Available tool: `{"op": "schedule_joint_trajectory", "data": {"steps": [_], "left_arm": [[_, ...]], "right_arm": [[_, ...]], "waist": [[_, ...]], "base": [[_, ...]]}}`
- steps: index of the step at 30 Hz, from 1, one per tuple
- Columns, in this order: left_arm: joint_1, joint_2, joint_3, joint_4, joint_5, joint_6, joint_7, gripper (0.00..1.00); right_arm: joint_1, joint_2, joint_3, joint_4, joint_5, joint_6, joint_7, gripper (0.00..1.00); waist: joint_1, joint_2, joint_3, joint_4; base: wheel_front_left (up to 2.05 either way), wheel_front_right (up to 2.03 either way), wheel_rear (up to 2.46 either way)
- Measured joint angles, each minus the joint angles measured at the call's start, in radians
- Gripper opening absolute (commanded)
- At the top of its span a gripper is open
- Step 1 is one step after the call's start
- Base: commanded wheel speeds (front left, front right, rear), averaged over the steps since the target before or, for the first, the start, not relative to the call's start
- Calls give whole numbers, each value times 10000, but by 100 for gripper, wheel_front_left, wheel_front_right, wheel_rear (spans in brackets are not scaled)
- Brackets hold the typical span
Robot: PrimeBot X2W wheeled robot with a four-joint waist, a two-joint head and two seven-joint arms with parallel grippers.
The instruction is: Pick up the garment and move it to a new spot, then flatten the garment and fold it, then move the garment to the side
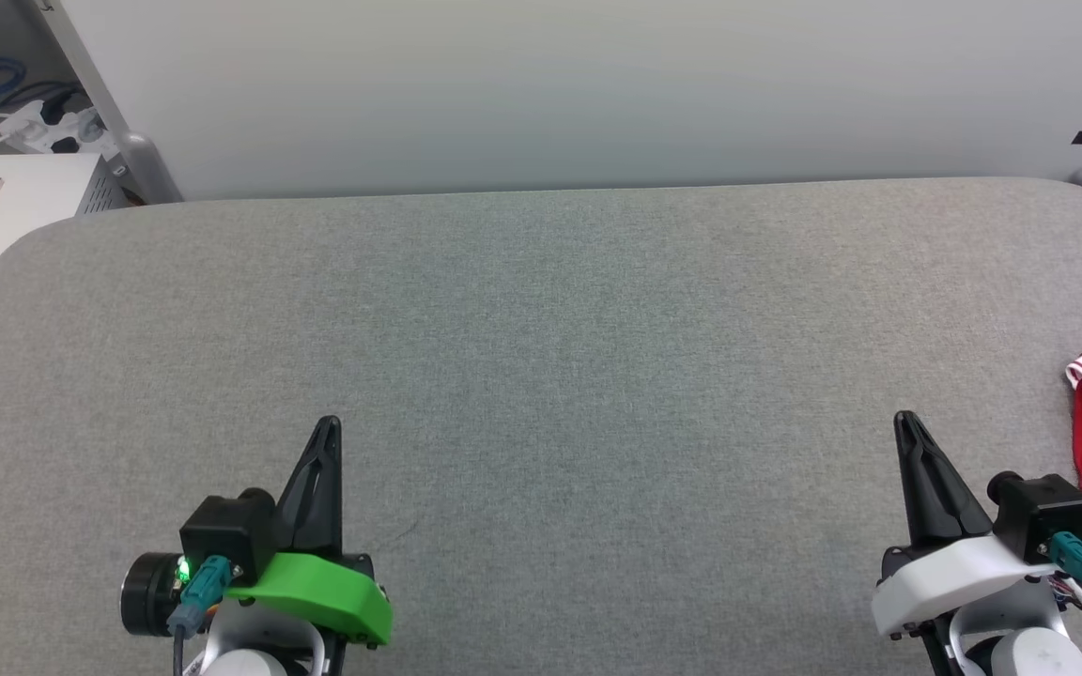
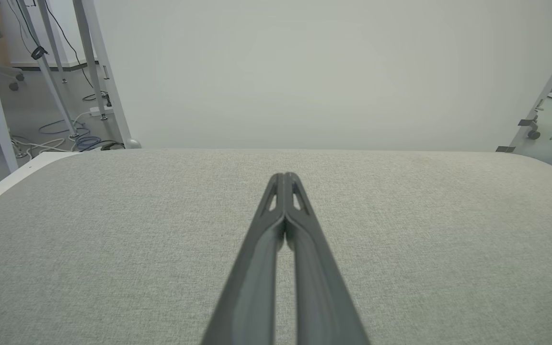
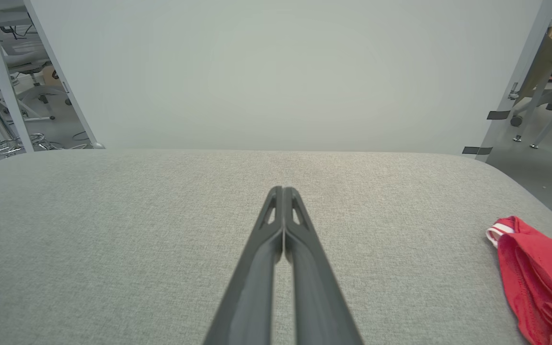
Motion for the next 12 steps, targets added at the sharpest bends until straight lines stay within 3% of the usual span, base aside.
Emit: {"op": "schedule_joint_trajectory", "data": {"steps": [12], "left_arm": [[0, 0, 102, -56, 203, 102, 251, 0]], "right_arm": [[3, 84, 0, -127, -136, 0, 236, 0]], "waist": [[0, 0, -48, 2]], "base": [[0, 0, 0]]}}
